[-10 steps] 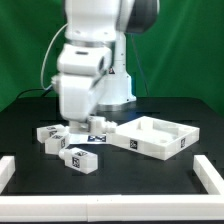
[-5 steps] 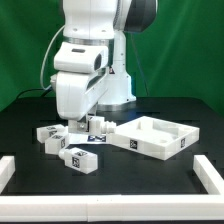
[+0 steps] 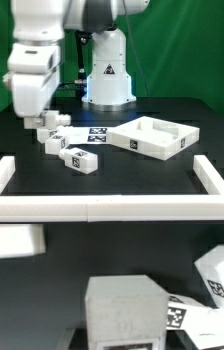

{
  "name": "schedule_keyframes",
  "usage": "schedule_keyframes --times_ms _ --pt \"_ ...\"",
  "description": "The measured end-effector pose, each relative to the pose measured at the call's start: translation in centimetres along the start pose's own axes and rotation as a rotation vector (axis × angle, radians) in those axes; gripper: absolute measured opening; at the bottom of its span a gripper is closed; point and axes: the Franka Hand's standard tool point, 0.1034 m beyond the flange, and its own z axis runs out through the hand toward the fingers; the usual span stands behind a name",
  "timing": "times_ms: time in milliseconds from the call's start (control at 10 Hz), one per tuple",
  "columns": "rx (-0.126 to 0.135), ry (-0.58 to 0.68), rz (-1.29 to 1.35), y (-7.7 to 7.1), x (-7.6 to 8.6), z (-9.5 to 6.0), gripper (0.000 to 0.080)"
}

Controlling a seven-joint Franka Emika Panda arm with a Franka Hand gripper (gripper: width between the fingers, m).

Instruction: Assemble one leg

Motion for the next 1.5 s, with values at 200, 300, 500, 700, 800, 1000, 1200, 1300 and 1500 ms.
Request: schedule_keyframes --times_ms 200,300,500,700,800,1000,1200,1300,1500 --pt "-0.002 0.001 0.004 0.1 0.6 -0.1 0.0281" --pt "-0.001 0.001 0.006 0.1 0.5 0.0 0.0281" --pt "0.002 0.001 0.006 0.0 0.4 0.1 0.0281" --pt "0.042 0.010 -0.031 -1.6 -3.4 2.4 0.0281" --pt "0.060 0.013 -0.011 -2.1 -4.5 3.6 0.0281" --pt "0.092 0.035 0.004 -2.8 -5.1 6.4 0.0281" --pt "0.100 0.037 0.005 -2.3 -5.8 7.4 0.0281" --pt "0.099 0.037 0.002 -2.3 -6.0 7.4 0.0281" --pt "0.100 0.037 0.004 -2.4 -6.1 7.4 0.0281"
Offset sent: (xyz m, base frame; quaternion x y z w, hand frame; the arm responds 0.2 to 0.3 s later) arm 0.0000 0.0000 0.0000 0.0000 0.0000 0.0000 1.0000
